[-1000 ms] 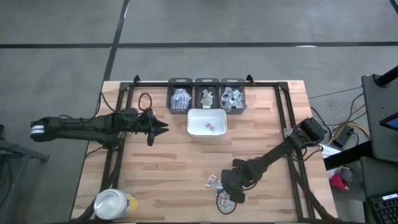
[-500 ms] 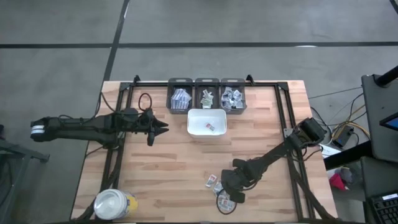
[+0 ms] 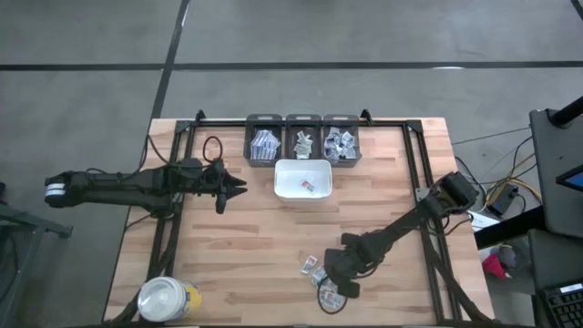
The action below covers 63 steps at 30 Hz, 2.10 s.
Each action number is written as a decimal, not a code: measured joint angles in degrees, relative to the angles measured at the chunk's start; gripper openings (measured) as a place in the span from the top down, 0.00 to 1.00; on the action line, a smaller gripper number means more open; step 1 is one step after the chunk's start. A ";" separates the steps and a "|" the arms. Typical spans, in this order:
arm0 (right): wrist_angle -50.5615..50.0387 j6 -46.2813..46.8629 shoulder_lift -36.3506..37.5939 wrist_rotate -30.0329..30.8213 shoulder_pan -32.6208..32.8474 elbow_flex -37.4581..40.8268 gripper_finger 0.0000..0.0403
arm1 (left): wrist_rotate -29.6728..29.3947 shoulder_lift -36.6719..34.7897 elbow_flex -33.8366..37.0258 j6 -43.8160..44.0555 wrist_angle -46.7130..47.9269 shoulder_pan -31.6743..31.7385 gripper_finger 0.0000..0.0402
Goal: Pick & Place First Aid Supplies
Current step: Put the orange ointment pack into the white bin
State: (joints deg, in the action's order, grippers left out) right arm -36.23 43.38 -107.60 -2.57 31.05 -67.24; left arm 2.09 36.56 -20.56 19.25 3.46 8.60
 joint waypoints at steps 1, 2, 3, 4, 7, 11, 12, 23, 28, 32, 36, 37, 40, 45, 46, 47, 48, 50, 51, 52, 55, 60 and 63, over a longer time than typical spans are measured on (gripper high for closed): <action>-0.02 -0.01 0.16 -0.55 -0.06 -0.02 0.94 | 0.00 0.00 0.00 0.00 0.00 0.00 0.70; -0.09 -0.01 0.34 -1.06 -0.09 -0.04 0.94 | 0.00 0.00 0.00 0.00 0.00 0.00 0.70; -0.33 -0.02 0.49 -1.62 -0.14 -0.22 0.95 | 0.00 0.00 0.00 0.01 0.00 0.00 0.70; -0.47 -0.05 0.74 -1.98 -0.20 -0.37 0.96 | -0.01 0.00 0.00 0.00 0.00 0.00 0.70; -0.96 -0.16 1.42 -2.44 -0.47 -1.01 0.97 | -0.01 0.00 0.00 0.00 -0.02 0.00 0.70; -1.38 -0.26 2.53 -2.70 -1.13 -1.54 0.97 | -0.02 0.02 0.00 -0.14 0.00 0.00 0.70; -1.40 -0.27 3.01 -3.06 -1.39 -1.63 0.97 | -0.02 0.02 0.00 -0.28 -0.01 0.00 0.70; 1.32 -3.81 10.16 -6.42 -7.72 -1.94 0.97 | 0.00 0.01 0.00 -0.92 -0.25 -0.04 0.70; 2.76 -5.53 13.25 1.31 -14.06 -1.95 0.97 | 0.00 0.06 0.00 -1.31 -1.03 -0.04 0.70; 2.59 -8.88 13.53 4.92 -20.32 -3.38 0.97 | 0.00 0.11 0.00 -1.31 -2.46 -0.03 0.70; 2.63 -12.47 12.25 5.84 -26.71 -6.99 0.97 | 0.00 0.09 0.00 -1.31 -3.02 0.00 0.70; 2.44 -13.45 11.62 5.88 -28.19 -7.88 0.97 | 0.00 0.09 0.00 -1.31 -3.08 0.02 0.70; 1.72 -16.29 9.49 7.19 -32.21 -10.79 0.97 | 0.01 0.09 0.00 -1.77 -3.07 0.01 0.70; -0.70 -21.43 6.33 7.33 -37.73 -13.84 0.97 | 0.00 0.04 0.00 -4.36 -3.66 0.00 0.70; -1.33 -22.33 5.50 7.33 -38.64 -14.25 0.97 | 0.00 0.04 0.00 -4.71 -4.14 0.00 0.70; -1.60 -23.29 4.87 7.31 -39.44 -14.59 0.97 | 0.00 0.04 0.00 -4.96 -4.89 0.00 0.70; -2.03 -24.21 4.28 7.31 -40.14 -14.88 0.97 | 0.00 0.04 0.00 -5.25 -5.82 0.00 0.70; -2.45 -26.34 3.21 7.28 -41.37 -15.27 0.97 | -0.14 0.02 0.00 -5.34 -7.72 0.00 0.70; -2.48 -27.38 2.62 7.28 -41.86 -15.34 0.97 | -0.27 0.02 0.00 -5.33 -8.40 0.00 0.70; -2.56 -28.22 1.96 7.28 -42.36 -15.37 0.97 | -0.31 0.03 0.00 -5.27 -9.16 0.00 0.70; -2.72 -30.49 0.57 7.24 -43.45 -15.67 0.97 | -0.69 0.02 0.00 -4.11 -10.92 0.00 0.70; -2.86 -32.35 -0.53 7.14 -44.95 -15.79 0.97 | -2.00 0.04 0.00 -3.97 -11.10 0.00 0.70; -2.88 -35.83 -1.50 7.11 -45.40 -15.78 0.97 | -2.19 0.04 0.00 -3.93 -11.10 0.00 0.70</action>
State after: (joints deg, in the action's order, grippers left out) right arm -39.11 7.55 -109.10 4.54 -14.35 -83.02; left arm -0.10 36.60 -20.56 15.31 -7.64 8.60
